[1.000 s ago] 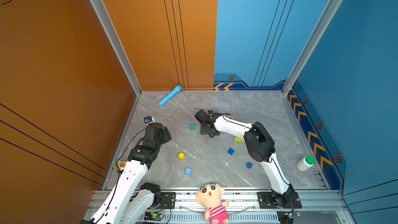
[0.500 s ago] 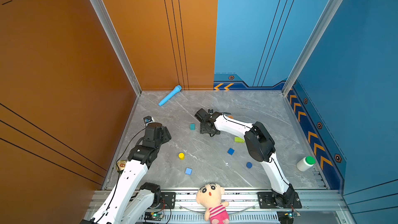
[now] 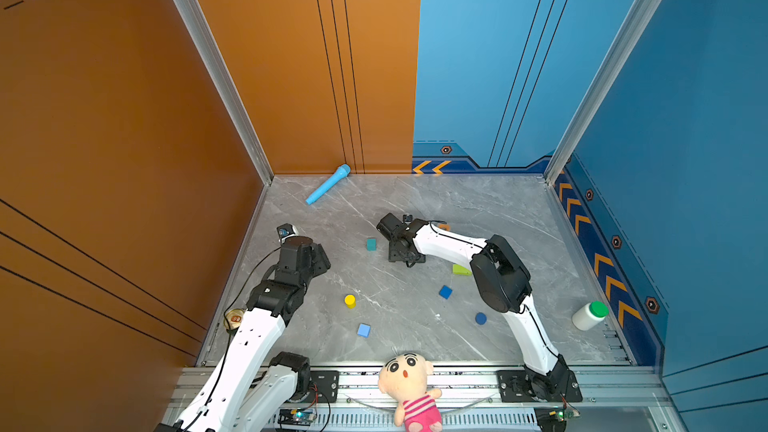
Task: Build the wood block tower
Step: 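Lower the tan block beside the green block with the right gripper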
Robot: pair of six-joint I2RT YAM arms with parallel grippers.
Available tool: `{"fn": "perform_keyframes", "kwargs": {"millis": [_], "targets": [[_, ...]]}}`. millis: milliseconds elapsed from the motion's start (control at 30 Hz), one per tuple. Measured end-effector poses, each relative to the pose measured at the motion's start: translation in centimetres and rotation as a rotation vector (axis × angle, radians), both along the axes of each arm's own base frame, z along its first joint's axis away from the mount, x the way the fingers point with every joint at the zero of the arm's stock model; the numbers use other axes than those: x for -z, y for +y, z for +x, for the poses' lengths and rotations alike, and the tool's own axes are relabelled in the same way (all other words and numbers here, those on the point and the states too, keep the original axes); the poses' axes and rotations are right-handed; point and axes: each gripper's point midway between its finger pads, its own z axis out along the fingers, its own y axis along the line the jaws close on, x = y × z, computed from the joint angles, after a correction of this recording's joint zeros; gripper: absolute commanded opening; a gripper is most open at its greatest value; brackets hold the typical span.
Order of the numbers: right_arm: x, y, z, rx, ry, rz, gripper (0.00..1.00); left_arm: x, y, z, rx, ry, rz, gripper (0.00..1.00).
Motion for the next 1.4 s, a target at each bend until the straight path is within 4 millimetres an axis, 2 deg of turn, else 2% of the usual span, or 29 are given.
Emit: {"fn": "perform_keyframes", "kwargs": {"millis": [333,1233,1400], "targets": [[-0.04,0.01,0.05,0.000,-0.001,0.001,0.64,0.00,-0.01,0.00,0.000,0.000,0.000,0.73],[-0.36,0.16,0.62,-0.018,-0.007,0.002,0.66,0.00,0.05,0.00,-0.002,0.000,0.000,0.73],[-0.48,0.18,0.63,-0.019,-0.006,0.001,0.69,0.00,0.05,0.00,-0.002,0.000,0.000,0.73]]}}
